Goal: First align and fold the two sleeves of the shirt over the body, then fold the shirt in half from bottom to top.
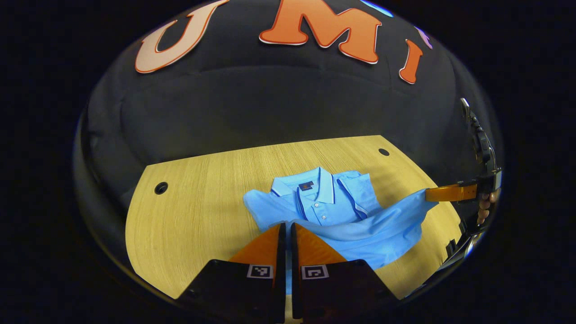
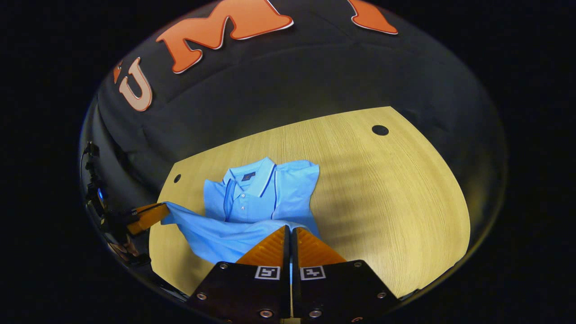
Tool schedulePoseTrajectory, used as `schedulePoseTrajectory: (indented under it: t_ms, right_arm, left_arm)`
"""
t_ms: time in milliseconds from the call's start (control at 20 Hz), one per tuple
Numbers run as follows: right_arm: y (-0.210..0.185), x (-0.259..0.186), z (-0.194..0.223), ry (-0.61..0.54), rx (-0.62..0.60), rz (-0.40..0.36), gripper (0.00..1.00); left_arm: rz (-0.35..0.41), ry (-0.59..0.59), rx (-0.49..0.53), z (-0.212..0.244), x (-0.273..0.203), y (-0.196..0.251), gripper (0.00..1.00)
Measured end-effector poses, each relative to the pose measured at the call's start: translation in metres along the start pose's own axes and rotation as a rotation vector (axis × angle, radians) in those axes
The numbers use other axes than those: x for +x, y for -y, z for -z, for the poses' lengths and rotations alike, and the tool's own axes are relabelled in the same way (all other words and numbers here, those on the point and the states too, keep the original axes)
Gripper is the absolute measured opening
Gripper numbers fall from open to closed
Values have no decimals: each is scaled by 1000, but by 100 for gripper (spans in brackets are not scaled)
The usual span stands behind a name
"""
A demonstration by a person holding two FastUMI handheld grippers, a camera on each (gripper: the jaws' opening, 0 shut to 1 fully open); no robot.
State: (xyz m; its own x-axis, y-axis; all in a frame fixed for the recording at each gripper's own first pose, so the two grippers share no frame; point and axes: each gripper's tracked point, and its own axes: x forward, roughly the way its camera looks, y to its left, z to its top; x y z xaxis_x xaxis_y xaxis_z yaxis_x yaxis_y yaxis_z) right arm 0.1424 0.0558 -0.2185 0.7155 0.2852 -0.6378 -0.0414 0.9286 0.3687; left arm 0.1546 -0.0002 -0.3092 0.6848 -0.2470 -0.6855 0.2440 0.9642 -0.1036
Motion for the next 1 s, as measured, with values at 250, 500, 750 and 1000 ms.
schedulePoseTrajectory:
  t_ms: [250, 500, 750, 1000]
  right_arm:
    - [0, 51, -55, 26, -2, 0, 2]
    - [0, 106, -77, 8, 15, 13, 2]
    - [-10, 134, -83, -31, 116, -51, 5]
    - [-15, 105, -103, 86, 16, -43, 58]
  left_arm:
    - [-15, 26, 3, -35, 50, -31, 9]
    - [-31, 35, 53, -46, 97, -53, 9]
    - [-58, 59, 74, -50, 116, -63, 18]
    - [-45, 58, 23, -52, 89, -50, 87]
